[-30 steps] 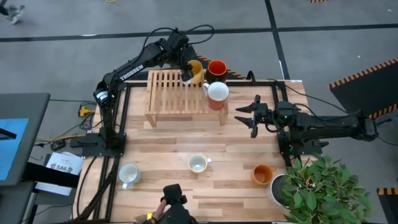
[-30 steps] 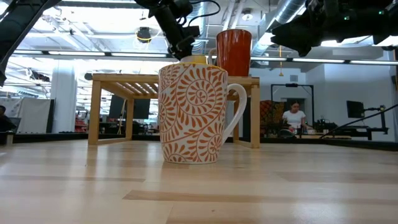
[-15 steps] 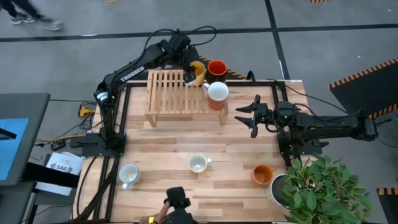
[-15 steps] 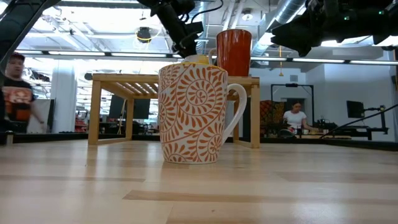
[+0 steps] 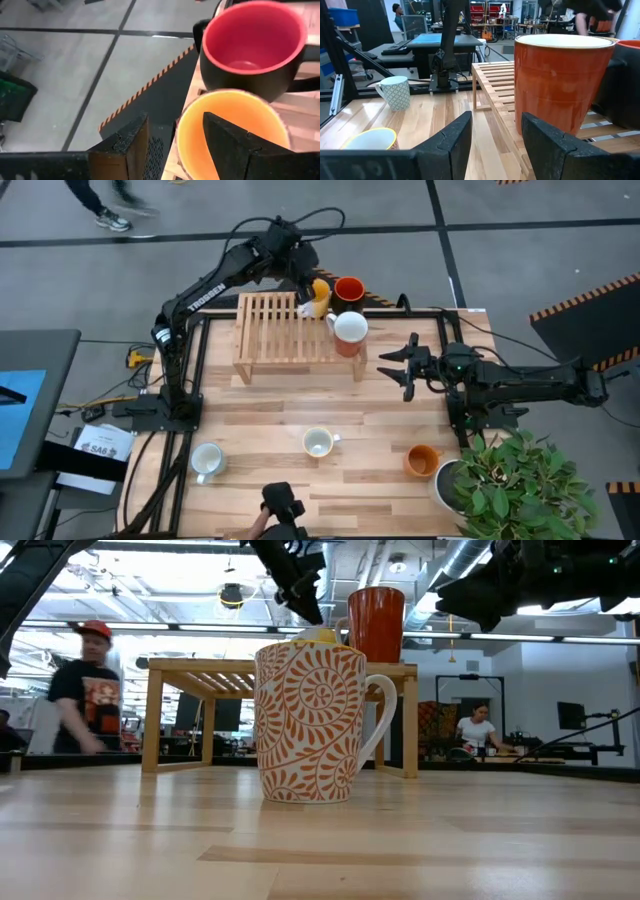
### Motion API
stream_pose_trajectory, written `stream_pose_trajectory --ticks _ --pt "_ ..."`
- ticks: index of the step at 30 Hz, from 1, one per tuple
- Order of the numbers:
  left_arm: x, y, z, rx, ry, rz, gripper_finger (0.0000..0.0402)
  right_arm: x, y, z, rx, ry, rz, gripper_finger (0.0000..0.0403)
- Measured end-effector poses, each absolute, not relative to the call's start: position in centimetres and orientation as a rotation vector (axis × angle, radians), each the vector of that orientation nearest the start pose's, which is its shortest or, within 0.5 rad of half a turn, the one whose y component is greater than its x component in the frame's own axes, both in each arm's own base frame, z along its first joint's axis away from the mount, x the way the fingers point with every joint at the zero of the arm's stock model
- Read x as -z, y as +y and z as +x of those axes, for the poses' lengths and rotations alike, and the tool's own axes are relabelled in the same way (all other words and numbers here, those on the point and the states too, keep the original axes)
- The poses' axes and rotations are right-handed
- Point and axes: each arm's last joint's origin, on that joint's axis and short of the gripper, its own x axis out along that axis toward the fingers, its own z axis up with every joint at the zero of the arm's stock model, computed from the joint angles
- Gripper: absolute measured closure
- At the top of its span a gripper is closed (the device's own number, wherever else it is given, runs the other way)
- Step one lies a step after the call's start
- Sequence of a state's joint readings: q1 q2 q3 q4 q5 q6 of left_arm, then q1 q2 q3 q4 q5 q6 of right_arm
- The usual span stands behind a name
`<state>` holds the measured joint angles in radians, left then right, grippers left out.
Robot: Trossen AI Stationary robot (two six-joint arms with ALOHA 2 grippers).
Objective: Place coffee mugs
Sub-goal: Put the blue patterned mug on the shelf
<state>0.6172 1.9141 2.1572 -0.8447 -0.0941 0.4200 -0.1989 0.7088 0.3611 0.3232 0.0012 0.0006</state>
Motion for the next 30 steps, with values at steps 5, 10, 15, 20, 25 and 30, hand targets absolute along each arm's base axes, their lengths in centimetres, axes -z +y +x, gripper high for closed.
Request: stream_pose_trajectory --ticks 5,10,15,20,25,30 --pt "-43.8 23.2 32.8 -0.559 0.677 0.224 0.0228 -24.5 -3.3 16.4 0.2 0.031 0.004 0.0207" --pt "-45.7 21.7 31.5 -0.448 0.634 0.143 0.0228 -24.4 -3.3 16.4 0.2 0.04 0.007 0.0207" --pt "-47.5 19.6 29.5 -0.279 0.578 0.032 0.0228 -24.3 -3.3 16.4 0.197 0.05 0.011 0.0207" --pt "-49.2 17.5 27.6 -0.185 0.531 -0.011 0.0228 -24.3 -3.3 16.4 0.196 0.048 0.032 0.0207" --pt "-49.3 14.9 26.9 -0.112 0.506 0.02 0.0228 -24.2 -3.3 16.4 0.197 0.054 0.064 0.0207" --pt "-46.5 12.4 25.4 -0.107 0.45 0.066 0.0228 -24.0 -3.3 16.4 0.198 0.077 0.09 0.0207"
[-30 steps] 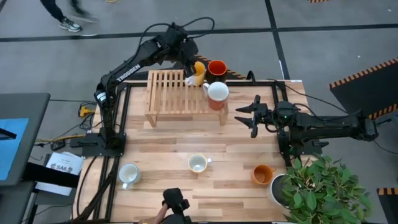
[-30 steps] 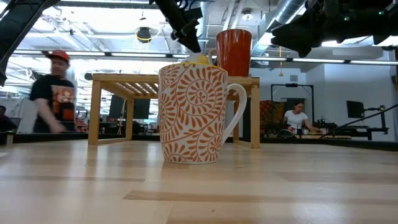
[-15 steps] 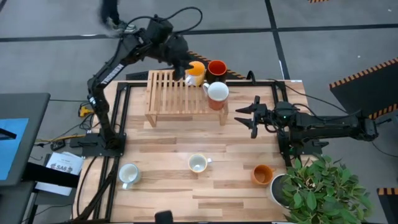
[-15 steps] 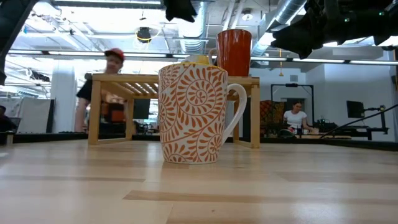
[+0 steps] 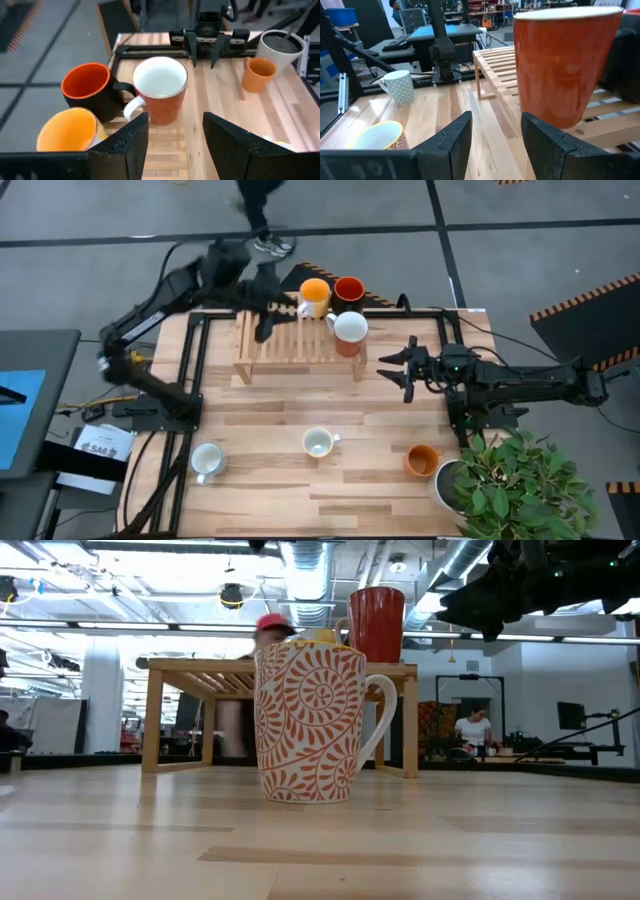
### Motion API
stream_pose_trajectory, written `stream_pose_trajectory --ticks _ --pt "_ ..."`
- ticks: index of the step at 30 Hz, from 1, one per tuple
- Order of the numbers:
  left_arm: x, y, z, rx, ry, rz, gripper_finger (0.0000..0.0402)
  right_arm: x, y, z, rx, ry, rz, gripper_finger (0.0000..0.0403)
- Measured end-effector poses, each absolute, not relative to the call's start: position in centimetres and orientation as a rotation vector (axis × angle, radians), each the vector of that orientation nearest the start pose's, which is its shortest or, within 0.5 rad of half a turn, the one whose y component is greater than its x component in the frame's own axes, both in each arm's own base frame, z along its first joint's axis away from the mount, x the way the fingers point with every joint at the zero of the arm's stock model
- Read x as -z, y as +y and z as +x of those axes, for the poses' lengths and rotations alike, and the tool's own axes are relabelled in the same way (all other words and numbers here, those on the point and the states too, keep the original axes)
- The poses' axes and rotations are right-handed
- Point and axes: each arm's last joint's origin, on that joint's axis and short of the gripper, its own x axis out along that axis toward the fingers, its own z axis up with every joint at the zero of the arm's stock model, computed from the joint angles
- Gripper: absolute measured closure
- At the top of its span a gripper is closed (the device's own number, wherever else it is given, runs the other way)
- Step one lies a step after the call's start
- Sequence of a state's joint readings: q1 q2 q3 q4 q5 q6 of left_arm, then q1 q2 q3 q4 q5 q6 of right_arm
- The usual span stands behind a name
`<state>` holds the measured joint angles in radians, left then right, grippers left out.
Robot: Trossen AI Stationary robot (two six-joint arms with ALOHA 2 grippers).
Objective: Place coffee mugs
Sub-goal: Put the blue patterned mug on the shelf
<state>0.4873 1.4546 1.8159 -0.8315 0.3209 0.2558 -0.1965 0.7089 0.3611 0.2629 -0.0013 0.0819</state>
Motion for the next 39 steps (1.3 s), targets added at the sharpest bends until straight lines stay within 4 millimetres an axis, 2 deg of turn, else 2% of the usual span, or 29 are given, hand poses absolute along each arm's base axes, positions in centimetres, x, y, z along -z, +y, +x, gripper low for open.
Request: stream_pose_trajectory --ticks 5,10,14,18,22,30,34,39 --pt "-41.5 10.2 22.2 -0.159 0.28 0.083 0.0228 -24.1 -3.0 16.4 0.181 0.069 0.097 0.0207" --pt "-36.0 7.0 19.0 -0.112 0.125 0.076 0.0228 -24.3 -2.8 16.5 0.17 0.044 0.087 0.0207" --pt "-31.9 4.6 17.2 -0.084 0.011 0.085 0.0228 -24.6 -2.8 16.5 0.169 0.014 0.084 0.0207" --pt "-28.7 2.9 15.9 -0.067 -0.113 0.106 0.0228 -24.7 -2.8 16.5 0.169 0.002 0.086 0.0207" --pt "-26.7 2.1 15.0 -0.042 -0.169 0.113 0.0228 -24.7 -2.8 16.5 0.169 0.003 0.087 0.0207" --pt "-24.5 1.3 14.7 0.017 -0.104 0.097 0.0228 -24.7 -2.8 16.5 0.169 0.002 0.09 0.0207" --pt "-24.2 1.0 14.7 0.05 -0.076 0.109 0.0228 -24.7 -2.8 16.5 0.169 0.002 0.09 0.0207" --pt "-24.9 0.9 14.7 0.063 -0.108 0.123 0.0228 -24.7 -2.8 16.5 0.169 0.003 0.09 0.0207"
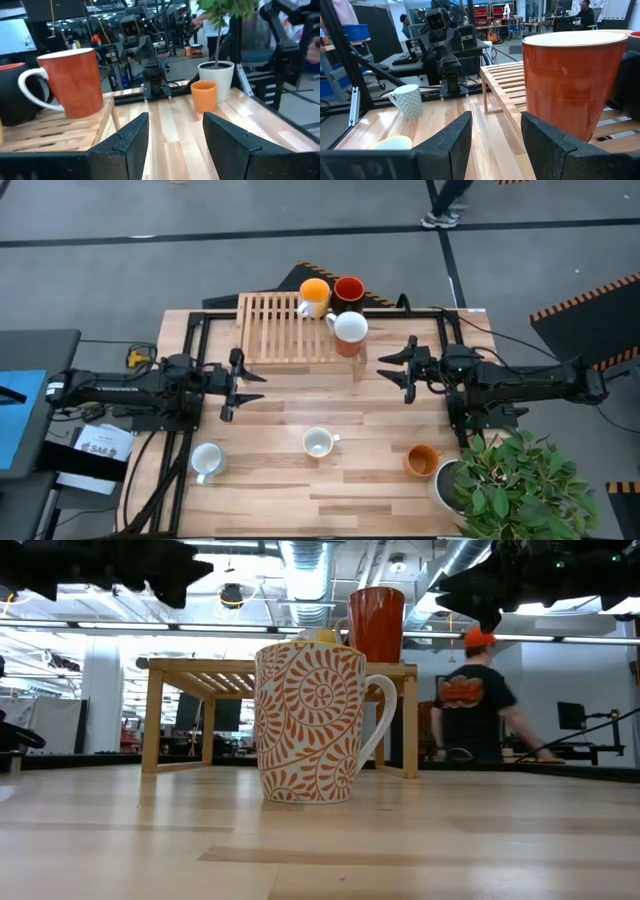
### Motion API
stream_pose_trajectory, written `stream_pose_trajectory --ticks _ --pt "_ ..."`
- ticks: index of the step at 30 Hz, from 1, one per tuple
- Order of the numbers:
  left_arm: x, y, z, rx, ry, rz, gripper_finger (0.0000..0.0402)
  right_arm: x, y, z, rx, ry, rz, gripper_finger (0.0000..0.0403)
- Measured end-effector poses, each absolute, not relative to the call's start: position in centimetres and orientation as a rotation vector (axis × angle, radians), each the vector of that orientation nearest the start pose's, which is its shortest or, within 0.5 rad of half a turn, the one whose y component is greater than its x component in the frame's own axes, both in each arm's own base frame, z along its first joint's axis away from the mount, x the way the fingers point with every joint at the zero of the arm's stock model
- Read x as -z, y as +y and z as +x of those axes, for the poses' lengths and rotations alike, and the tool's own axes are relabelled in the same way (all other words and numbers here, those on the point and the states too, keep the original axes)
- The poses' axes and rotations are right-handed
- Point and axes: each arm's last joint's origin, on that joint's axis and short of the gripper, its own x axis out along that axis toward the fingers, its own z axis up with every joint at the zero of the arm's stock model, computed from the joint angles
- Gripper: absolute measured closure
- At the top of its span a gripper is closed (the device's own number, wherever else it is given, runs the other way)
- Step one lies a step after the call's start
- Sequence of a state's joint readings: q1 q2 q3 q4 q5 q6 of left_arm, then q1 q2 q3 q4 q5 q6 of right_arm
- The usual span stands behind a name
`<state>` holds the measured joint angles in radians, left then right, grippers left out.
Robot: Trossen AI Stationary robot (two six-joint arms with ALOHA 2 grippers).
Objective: Place coffee mugs
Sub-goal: Put the blue patterned mug on the shelf
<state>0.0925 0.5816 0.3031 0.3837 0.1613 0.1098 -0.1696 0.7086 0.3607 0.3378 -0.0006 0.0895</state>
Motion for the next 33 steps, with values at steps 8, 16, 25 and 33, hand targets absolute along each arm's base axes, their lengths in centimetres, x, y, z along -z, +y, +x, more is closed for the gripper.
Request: stream_pose_trajectory --ticks 8,16,25,33 --pt "-29.1 -0.7 14.1 0.304 0.214 -0.065 0.0228 -24.7 -2.8 16.5 0.17 0.003 0.098 0.0207" --pt "-30.9 -4.7 13.2 0.198 0.799 -0.26 0.0228 -24.7 -2.8 16.5 0.171 0.004 0.098 0.0207" --pt "-27.6 -10.6 13.5 0.147 1.155 -0.07 0.0228 -24.6 -2.8 16.5 0.171 0.009 0.099 0.0207" --pt "-24.7 -12.5 13.9 0.176 1.38 0.165 0.0228 -24.6 -2.9 16.4 0.176 0.009 0.098 0.0207"
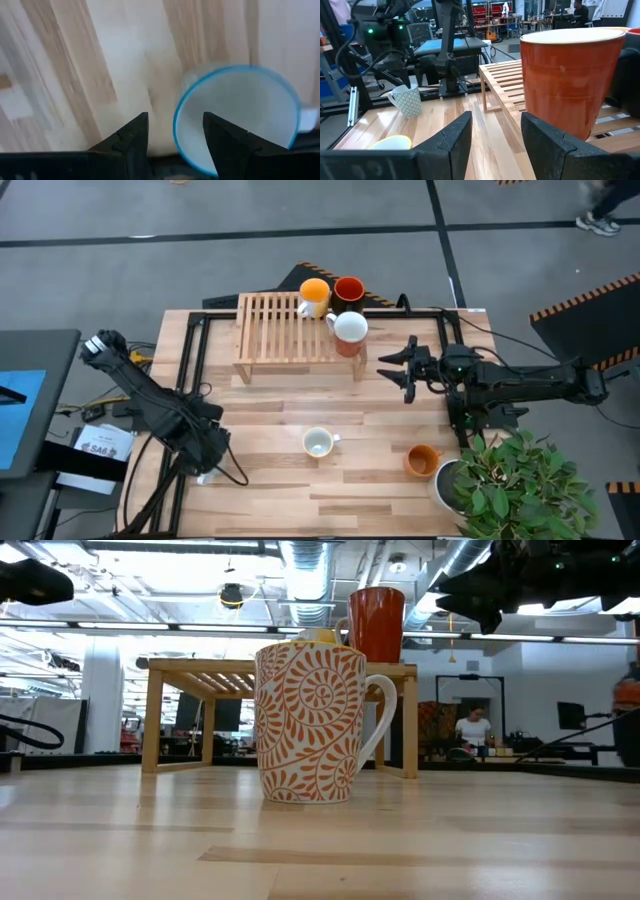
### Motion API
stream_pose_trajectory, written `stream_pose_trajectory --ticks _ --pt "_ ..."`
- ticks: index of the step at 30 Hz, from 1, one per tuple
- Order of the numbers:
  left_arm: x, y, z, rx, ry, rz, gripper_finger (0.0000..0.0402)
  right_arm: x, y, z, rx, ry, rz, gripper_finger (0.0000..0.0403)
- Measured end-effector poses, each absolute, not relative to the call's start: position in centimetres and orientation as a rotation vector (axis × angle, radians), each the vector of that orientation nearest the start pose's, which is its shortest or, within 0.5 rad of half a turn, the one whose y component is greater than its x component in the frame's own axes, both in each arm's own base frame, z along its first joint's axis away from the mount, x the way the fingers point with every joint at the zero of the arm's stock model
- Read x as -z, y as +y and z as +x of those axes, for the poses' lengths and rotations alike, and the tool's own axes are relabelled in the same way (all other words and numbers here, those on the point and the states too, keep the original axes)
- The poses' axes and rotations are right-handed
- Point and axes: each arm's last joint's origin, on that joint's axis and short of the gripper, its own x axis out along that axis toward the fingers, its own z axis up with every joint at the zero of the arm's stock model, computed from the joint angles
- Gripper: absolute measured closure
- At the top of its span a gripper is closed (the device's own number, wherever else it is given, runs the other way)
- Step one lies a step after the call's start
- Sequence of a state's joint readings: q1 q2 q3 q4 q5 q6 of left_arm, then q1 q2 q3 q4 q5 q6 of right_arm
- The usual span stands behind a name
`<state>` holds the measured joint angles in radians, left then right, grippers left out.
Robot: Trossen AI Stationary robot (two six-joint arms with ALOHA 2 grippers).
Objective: Place coffee mugs
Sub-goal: Put the blue patterned mug on the shelf
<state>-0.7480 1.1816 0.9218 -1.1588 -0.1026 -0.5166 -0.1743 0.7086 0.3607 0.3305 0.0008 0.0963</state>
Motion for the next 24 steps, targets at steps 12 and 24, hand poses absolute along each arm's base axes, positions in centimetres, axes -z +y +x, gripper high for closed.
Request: stream_pose_trajectory --ticks 12,24 --pt "-22.9 -13.0 13.9 0.217 1.456 0.164 0.0228 -24.6 -3.1 16.4 0.188 0.014 0.099 0.0207" --pt "-21.7 -12.8 14.2 0.159 1.444 0.238 0.0229 -24.6 -3.1 16.4 0.188 0.017 0.099 0.0207"
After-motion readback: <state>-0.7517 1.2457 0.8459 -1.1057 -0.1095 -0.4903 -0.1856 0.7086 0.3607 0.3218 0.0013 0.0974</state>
